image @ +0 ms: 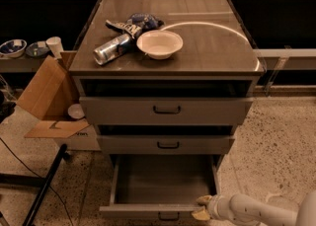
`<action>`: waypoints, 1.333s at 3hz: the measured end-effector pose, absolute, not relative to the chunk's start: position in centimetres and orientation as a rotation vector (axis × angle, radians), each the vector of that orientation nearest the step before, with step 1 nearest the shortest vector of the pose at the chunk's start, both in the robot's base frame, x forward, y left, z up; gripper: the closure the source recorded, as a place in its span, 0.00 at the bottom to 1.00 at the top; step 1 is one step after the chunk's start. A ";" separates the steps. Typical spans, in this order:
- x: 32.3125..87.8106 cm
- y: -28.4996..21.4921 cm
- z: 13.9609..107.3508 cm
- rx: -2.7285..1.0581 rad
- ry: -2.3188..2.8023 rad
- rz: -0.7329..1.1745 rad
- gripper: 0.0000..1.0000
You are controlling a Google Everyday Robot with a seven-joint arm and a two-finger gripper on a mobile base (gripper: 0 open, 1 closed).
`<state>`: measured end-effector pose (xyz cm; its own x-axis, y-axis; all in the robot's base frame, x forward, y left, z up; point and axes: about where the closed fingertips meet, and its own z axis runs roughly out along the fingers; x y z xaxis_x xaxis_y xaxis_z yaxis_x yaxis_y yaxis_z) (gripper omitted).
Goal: Open bottom drawer
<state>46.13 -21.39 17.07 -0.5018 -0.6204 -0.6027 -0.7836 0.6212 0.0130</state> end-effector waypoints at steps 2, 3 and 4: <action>46.1 -21.4 17.1 -1.099 2.287 0.385 0.11; 46.1 -21.4 17.1 -1.100 2.287 0.386 0.00; 46.1 -21.4 17.1 -1.100 2.287 0.386 0.00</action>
Offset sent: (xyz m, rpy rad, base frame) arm 0.0000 0.0000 0.0000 0.0000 0.0000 0.0000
